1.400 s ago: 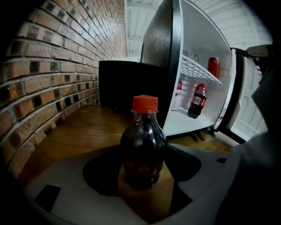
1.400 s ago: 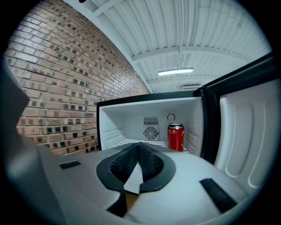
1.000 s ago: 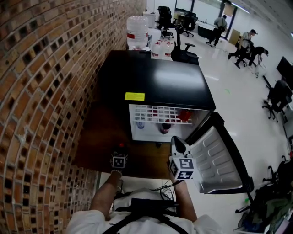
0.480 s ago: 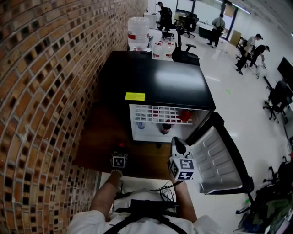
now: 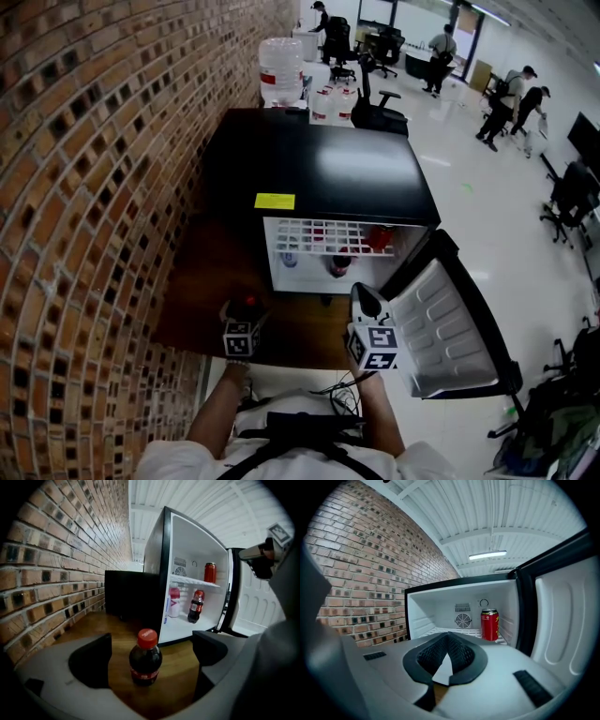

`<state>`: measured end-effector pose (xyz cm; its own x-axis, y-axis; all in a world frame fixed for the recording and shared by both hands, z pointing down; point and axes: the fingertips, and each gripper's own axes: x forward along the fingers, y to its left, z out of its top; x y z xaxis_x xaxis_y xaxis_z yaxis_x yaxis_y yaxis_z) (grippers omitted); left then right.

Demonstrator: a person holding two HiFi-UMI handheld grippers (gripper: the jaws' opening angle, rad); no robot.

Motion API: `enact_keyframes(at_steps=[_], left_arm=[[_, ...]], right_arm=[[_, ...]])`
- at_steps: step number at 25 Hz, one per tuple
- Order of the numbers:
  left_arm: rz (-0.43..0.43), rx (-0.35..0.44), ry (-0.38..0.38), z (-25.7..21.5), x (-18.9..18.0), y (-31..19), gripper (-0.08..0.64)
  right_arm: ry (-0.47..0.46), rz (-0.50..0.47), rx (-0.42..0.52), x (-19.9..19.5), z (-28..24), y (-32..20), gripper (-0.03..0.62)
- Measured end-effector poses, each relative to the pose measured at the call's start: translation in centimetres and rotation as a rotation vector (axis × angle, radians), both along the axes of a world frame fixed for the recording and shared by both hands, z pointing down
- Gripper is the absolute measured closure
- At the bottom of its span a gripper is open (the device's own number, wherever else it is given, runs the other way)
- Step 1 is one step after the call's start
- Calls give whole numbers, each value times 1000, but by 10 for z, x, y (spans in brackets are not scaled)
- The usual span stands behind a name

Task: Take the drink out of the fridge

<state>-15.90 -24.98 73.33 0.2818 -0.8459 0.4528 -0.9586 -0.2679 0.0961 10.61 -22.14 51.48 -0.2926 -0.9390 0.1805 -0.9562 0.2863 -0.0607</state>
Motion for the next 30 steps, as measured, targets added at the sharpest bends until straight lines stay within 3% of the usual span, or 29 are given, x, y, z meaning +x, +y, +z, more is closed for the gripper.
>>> enact_keyframes(at_steps=[5,7,14,16,18,20,30], left_arm=[[73,104,65,-74,30,7,58],[124,151,80,-104,46,8,161],[211,247,84,-169,84,11,345],[238,261,91,-179,94,12,366],[257,279,96,-192,103,13,508],[272,292,87,-204,112,14,555],[326,300,125,-221,146,15,555]], right_arm=[[0,-5,3,1,0,1,577],[0,-3,12,2,-2,0,577],[-6,12,21,9,-5,4,577],[-5,18,21,11,-5,6,577],[-6,23,21,13,-6,8,577],[-6,25,23,14,-6,9,577],[2,29,25,17,-7,12,577]])
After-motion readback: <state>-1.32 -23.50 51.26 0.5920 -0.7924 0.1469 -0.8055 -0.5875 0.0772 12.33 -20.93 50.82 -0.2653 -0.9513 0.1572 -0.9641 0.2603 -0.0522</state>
